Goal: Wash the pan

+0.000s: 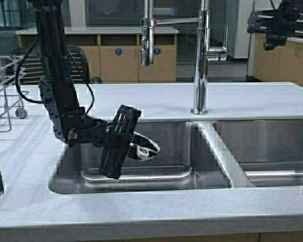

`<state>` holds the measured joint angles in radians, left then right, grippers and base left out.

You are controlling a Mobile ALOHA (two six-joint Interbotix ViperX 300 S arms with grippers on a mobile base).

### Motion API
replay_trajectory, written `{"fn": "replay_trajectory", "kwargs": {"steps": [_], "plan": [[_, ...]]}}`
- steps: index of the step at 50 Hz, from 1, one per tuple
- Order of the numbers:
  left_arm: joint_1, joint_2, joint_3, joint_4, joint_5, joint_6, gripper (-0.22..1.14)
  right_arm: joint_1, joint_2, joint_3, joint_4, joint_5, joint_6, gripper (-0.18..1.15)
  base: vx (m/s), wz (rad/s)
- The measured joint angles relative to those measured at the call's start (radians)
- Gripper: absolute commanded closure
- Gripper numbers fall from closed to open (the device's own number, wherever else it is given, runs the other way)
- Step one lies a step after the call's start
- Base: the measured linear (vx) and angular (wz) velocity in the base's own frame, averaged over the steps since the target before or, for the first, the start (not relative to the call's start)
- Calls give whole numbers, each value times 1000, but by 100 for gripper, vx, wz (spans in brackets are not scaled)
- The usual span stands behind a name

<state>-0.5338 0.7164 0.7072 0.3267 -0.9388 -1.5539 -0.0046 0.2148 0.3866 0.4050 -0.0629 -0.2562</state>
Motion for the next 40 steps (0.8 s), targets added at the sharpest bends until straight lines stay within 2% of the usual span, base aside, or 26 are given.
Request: {"fn": "replay_trajectory", "kwargs": {"steps": [5, 14, 21, 25, 29, 40], "plan": [[0, -110, -15, 71, 342, 87, 89, 0, -5, 14, 0, 0, 2, 92, 0, 0], [-28, -276, -147, 307, 969, 374, 89, 3, -15, 31, 0, -2, 2, 92, 0, 0], [-78, -344, -230, 359, 1382, 618, 89, 3, -17, 34, 0, -8, 2, 92, 0, 0], [-94, -362, -250, 354, 1511, 735, 89, 2, -17, 34, 0, -9, 2, 92, 0, 0], [-110, -383, -253, 339, 1580, 787, 89, 0, -17, 34, 0, -9, 2, 92, 0, 0], [-147, -387, -255, 324, 1592, 811, 89, 3, -17, 35, 0, -11, 2, 92, 0, 0]]}}
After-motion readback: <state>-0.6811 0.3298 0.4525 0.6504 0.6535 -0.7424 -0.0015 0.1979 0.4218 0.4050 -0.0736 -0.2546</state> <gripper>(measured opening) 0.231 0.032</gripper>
